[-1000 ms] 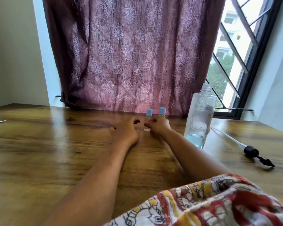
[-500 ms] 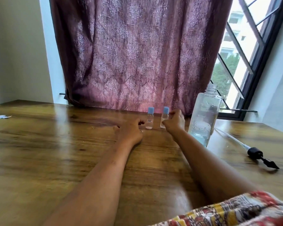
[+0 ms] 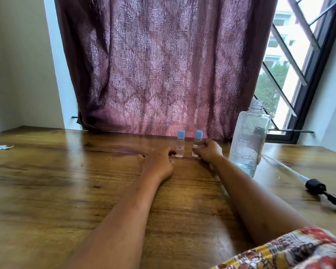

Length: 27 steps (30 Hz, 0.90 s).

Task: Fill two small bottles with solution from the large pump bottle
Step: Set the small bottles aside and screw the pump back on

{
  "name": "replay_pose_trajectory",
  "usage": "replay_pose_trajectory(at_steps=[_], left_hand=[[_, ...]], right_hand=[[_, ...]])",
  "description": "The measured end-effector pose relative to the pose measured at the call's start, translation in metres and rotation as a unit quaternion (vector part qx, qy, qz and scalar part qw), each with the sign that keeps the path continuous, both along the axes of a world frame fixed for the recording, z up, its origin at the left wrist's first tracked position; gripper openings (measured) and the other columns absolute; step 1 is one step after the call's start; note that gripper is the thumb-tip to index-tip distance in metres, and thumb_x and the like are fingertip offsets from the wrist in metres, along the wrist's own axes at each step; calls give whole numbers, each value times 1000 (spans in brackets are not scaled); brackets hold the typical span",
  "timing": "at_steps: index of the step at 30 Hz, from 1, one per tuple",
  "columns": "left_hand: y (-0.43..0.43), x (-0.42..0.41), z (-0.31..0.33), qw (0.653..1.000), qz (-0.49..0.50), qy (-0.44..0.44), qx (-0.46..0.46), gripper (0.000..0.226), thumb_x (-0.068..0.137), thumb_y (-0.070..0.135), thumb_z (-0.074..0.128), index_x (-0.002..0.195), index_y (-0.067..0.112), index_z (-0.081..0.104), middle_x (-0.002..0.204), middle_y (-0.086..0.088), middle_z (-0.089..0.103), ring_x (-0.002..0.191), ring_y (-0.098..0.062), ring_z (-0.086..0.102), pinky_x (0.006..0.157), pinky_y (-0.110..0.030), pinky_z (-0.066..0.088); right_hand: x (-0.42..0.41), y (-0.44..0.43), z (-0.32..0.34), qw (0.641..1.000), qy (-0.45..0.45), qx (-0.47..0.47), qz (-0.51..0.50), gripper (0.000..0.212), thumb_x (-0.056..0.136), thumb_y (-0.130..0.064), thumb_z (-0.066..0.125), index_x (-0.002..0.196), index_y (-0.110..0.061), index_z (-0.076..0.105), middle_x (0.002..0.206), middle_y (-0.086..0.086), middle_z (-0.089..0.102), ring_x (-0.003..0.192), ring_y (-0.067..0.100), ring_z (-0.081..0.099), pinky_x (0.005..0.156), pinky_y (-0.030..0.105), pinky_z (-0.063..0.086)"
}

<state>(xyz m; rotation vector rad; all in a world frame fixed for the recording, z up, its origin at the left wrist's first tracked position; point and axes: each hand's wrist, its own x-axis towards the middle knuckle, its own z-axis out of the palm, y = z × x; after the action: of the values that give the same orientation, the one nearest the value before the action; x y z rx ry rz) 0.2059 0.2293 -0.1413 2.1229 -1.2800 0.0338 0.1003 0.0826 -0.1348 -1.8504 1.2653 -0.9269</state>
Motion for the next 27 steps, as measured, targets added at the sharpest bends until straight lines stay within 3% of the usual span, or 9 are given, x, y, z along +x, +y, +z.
replay_pose_trajectory(at_steps=[3,8,12,16,19,24,27], left_hand=[[1,-1,1,1000,-4,6,1,36,87,21,55,118,40,55,126,8,59,124,-19,45,104,-49,20],[3,-5,3,1000,-10,0,8,32,87,26,56,117,40,56,126,8,60,124,-20,46,105,-51,20],[5,-5,3,1000,-6,-15,11,31,87,28,56,116,40,57,124,7,61,122,-20,48,103,-50,22],[4,-5,3,1000,-8,-23,14,29,87,30,56,115,39,57,123,7,61,122,-20,47,104,-50,21],[3,-6,3,999,-14,-29,17,28,87,32,56,115,38,58,123,6,61,123,-21,45,104,-52,19],[3,-7,2,999,-17,-33,14,28,87,31,57,115,37,57,121,6,61,122,-21,46,103,-52,19],[4,-7,2,999,-14,-41,20,30,87,30,58,116,36,57,124,6,61,124,-21,45,106,-56,17]], right_hand=[[0,3,0,1000,-8,8,8,38,74,-23,79,109,-16,64,113,6,66,101,22,64,89,40,54],[-3,13,0,999,38,-4,2,60,70,-29,81,121,-11,57,118,8,63,106,26,61,93,41,51],[-5,19,1,998,67,-3,20,68,69,-20,81,129,-14,51,122,8,60,111,26,58,98,42,49],[-5,18,0,999,38,9,25,45,81,-16,68,124,-18,56,120,7,62,104,22,61,92,38,53],[-6,16,-1,1000,12,20,17,37,76,-15,76,110,-19,63,115,6,63,96,20,63,85,34,56],[-4,22,0,993,110,-44,6,76,60,-36,86,123,-11,52,121,8,59,112,24,55,97,37,47],[-4,22,3,990,127,-41,48,86,64,-27,84,135,-10,39,130,9,54,113,24,54,96,39,47]])
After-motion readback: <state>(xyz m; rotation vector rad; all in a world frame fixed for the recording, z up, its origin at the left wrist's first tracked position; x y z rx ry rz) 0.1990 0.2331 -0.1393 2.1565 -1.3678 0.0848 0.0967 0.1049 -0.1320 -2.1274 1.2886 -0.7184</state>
